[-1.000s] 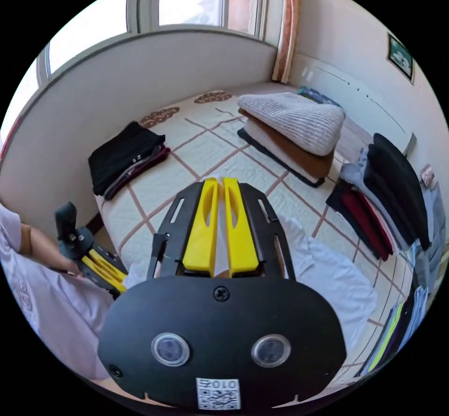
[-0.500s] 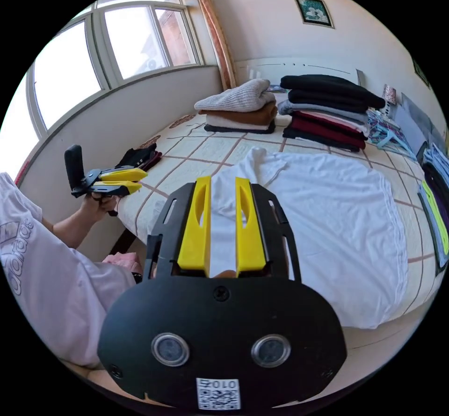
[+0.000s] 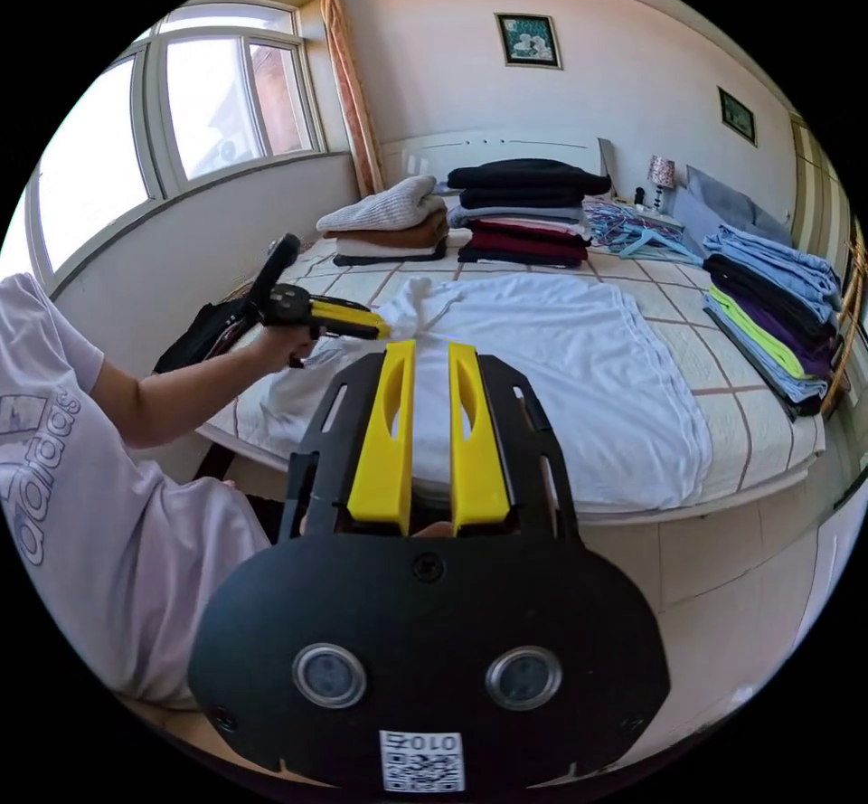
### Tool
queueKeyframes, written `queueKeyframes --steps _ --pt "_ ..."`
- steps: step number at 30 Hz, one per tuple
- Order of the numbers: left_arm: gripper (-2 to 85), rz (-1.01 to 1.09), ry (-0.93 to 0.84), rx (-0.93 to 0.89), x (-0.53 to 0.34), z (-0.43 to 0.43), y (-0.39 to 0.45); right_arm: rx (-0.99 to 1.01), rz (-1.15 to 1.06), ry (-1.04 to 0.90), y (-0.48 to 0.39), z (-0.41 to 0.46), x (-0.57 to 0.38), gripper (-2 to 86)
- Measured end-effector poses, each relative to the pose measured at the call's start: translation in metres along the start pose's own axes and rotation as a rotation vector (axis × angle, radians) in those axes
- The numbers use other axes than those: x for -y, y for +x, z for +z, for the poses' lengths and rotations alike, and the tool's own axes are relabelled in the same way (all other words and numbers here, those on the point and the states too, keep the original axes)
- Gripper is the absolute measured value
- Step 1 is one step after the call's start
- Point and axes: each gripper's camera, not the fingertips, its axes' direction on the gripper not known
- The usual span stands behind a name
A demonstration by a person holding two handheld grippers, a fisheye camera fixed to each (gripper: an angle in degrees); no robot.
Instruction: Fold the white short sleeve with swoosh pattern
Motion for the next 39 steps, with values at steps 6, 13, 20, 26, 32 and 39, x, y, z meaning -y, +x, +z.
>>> queueKeyframes --steps 6,13,20,26,32,39 --pt "0.4 -0.454 0.197 -0.077 -0.076 -0.074 -0.146 0.081 0.04 -0.003 0.013 0.007 -0.015 7.5" --pt "0.5 -0.808 0.002 -0.151 -0.175 -0.033 -0.243 0.081 0.016 -0.037 0.007 0.004 -0.019 7.4" --pt "4.1 -0.337 0.024 0.214 -0.1 -0.059 -0.146 0.061 0.04 -0.042 0.007 -0.009 -0.025 7.3" --pt "6.5 0.073 -0.052 0.113 -0.012 0.027 -0.049 0.089 0.001 -0.033 -0.014 -0.014 -0.016 7.2" --pt "6.6 0.104 -0.145 -0.02 0.014 0.103 -0.021 -0.057 -0.067 -0.101 -0.028 -0.034 -0.024 7.2" --pt "2.0 -0.069 -0.095 -0.076 0.001 0.101 -0.068 -0.021 0.014 -0.078 -0.011 -0.048 -0.026 7.0"
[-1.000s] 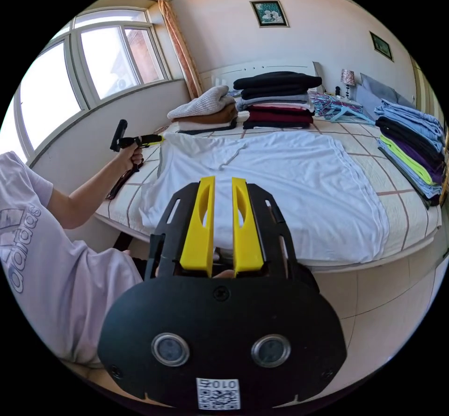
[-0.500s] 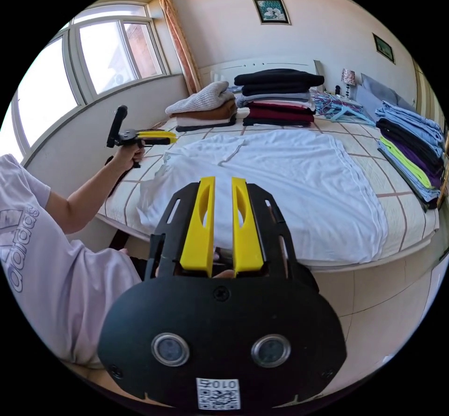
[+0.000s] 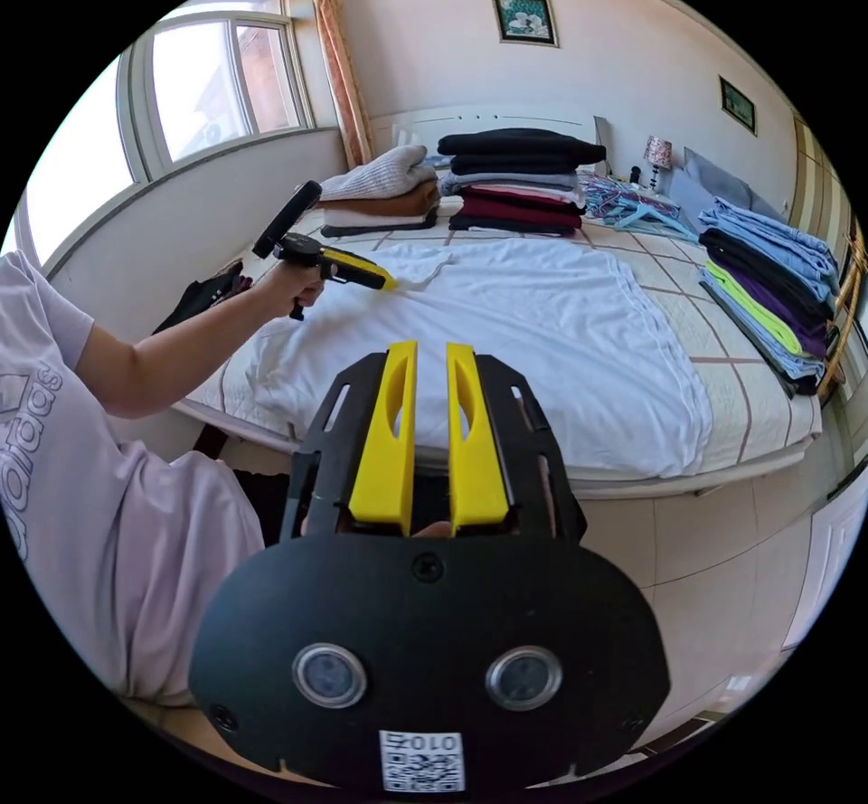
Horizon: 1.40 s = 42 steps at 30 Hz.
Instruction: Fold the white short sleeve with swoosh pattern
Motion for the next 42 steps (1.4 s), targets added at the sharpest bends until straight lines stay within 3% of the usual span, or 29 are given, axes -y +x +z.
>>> queueKeyframes --steps 5,15,19,24,28,34,42 --pt "0.6 -0.153 0.072 -0.025 -0.012 -0.023 -0.068 0.008 -0.005 -0.006 0.004 -0.003 0.011 6.7" --pt "0.4 -0.429 0.342 0.208 -0.035 -0.138 -0.208 0.003 0.04 -0.031 0.023 -0.016 0.035 6.5" --pt "1.2 -0.408 0.227 0.302 -0.034 -0.14 -0.249 0.0 0.063 -0.045 0.035 -0.019 0.052 6.4" --pt "5.0 -0.37 0.002 0.201 -0.044 -0.086 -0.27 0.018 0.077 -0.049 0.044 -0.018 0.076 6.6" --pt "7.9 -0.423 -0.036 0.304 -0.069 -0.054 -0.256 -0.011 0.06 -0.084 0.056 -0.018 0.102 7.3" --pt "10.5 -0.04 -0.088 0.268 -0.018 0.008 -0.197 -0.1 -0.056 -0.152 0.106 -0.013 0.178 8.8" --pt "13.7 0.125 -0.154 0.174 0.052 0.092 -0.189 -0.207 -0.147 -0.241 0.239 0.048 0.354 12.6"
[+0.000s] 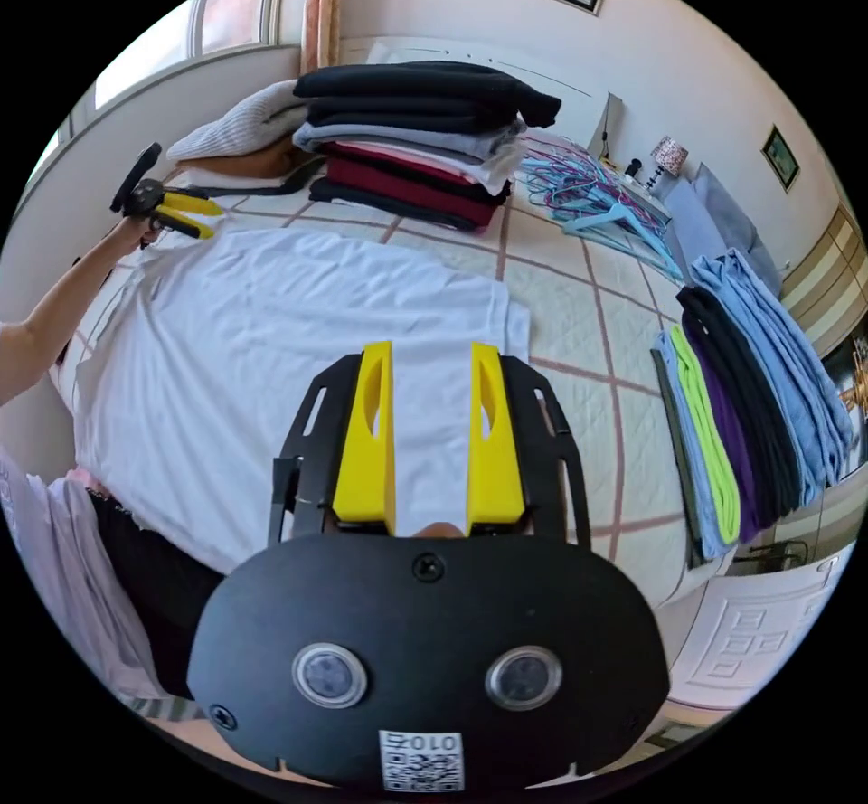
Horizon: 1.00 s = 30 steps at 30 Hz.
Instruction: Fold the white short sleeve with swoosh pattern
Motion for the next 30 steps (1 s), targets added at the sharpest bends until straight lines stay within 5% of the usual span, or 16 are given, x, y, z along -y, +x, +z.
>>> queueKeyframes --steps 6,8,12,15,18,22,30 --pt "14.3 -0.01 -0.036 -0.082 0.01 0.021 -0.008 0.07 0.052 -0.131 0.102 0.076 0.1 13.2" --pt "13.9 -0.017 -0.03 -0.087 0.009 0.024 -0.008 0.24 0.048 -0.189 0.122 0.101 0.116 11.0" --pt "11.8 -0.013 -0.053 -0.054 0.013 0.026 0.001 0.298 -0.052 -0.085 0.133 0.072 0.113 4.0" --pt "9.6 0.035 -0.035 0.007 0.013 0.021 0.02 0.436 -0.341 0.154 0.119 -0.003 0.077 2.9" --pt "8.0 0.072 -0.022 0.07 0.008 0.022 0.04 0.543 -0.68 0.093 0.092 -0.039 0.023 2.9" --pt "7.5 0.048 -0.003 0.064 0.006 0.024 0.045 0.575 -0.497 -0.171 0.113 -0.016 -0.005 5.1" --pt "9.8 0.126 0.015 0.121 0.006 0.004 0.058 0.324 -0.492 -0.015 0.077 -0.053 -0.002 12.9"
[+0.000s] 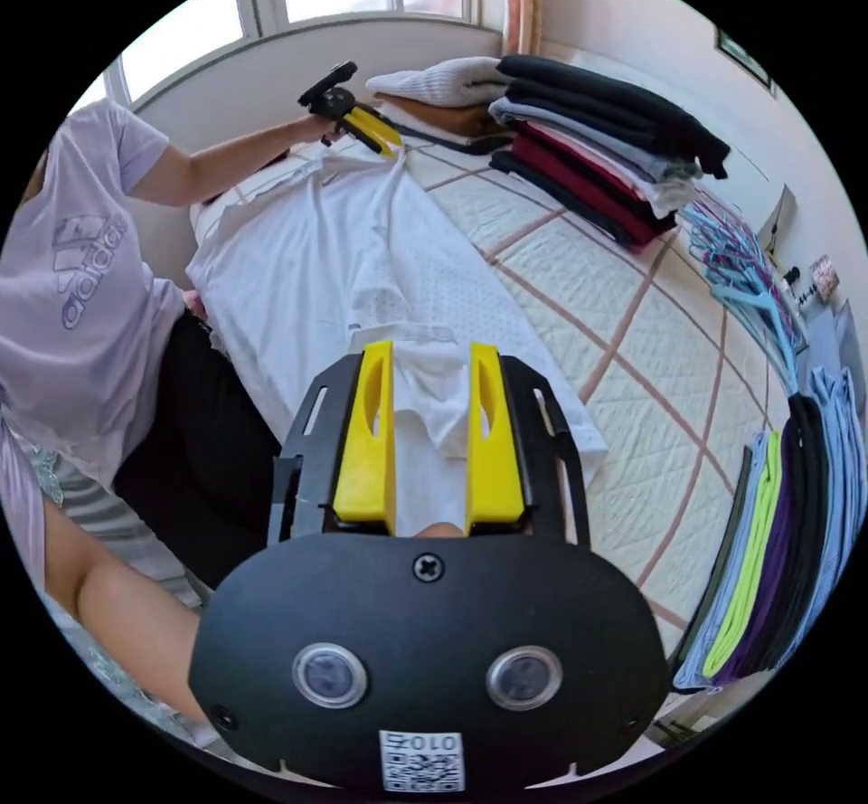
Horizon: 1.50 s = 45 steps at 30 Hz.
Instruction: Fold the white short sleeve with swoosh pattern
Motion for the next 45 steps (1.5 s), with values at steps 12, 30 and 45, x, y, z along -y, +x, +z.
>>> queueKeyframes --steps 12,30,45 --pt "10.0 -0.065 0.001 -0.118 -0.003 0.027 -0.014 0.236 -0.063 -0.047 0.004 0.008 0.002 5.3" --pt "9.9 0.013 -0.014 -0.039 0.002 0.026 0.017 -0.286 0.035 -0.029 -0.148 0.05 -0.029 9.8" --pt "11.2 0.15 -0.015 -0.081 0.034 0.04 0.023 -0.276 0.113 0.046 -0.18 0.058 -0.019 3.1"
